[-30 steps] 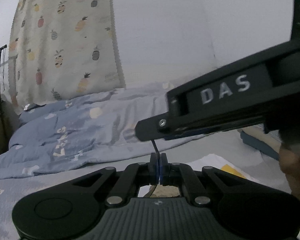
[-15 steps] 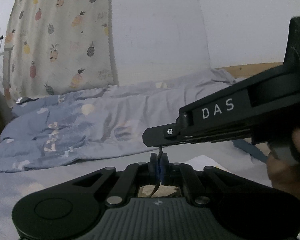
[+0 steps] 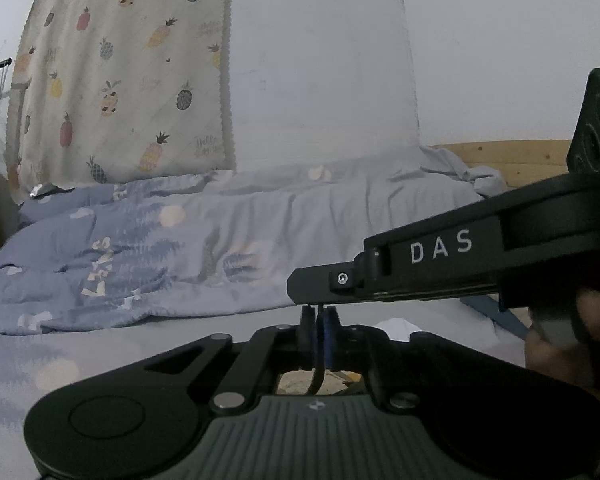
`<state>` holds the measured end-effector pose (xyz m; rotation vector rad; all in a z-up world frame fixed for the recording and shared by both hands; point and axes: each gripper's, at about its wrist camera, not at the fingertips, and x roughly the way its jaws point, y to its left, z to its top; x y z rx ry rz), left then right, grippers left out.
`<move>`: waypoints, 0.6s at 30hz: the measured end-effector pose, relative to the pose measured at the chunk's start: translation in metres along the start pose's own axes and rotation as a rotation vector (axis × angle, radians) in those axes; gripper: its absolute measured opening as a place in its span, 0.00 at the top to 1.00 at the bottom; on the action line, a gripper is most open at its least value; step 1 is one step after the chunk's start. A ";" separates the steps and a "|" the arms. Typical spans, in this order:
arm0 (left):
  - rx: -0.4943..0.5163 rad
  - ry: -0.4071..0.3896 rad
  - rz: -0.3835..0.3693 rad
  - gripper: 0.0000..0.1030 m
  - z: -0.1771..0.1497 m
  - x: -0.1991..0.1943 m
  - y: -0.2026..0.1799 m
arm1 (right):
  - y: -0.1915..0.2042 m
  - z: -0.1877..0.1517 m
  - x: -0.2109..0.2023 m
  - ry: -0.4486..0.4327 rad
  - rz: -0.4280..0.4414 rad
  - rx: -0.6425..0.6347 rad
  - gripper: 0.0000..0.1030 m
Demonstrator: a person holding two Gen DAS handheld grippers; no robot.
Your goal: Lace up shoes with both hands
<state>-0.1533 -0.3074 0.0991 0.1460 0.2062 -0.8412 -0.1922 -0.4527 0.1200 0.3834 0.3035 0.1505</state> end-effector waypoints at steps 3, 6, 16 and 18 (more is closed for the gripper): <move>0.002 -0.004 0.001 0.98 0.000 -0.001 0.000 | -0.005 0.001 -0.002 -0.010 -0.005 0.045 0.90; 0.009 0.001 0.002 0.98 0.000 0.000 0.000 | -0.010 0.002 -0.005 -0.034 -0.009 0.089 0.85; 0.035 0.014 0.017 0.98 -0.001 0.003 -0.004 | -0.013 0.006 -0.004 -0.030 -0.021 0.116 0.84; 0.041 0.020 0.033 0.98 -0.002 0.004 -0.002 | -0.017 0.006 -0.007 -0.045 -0.058 0.123 0.81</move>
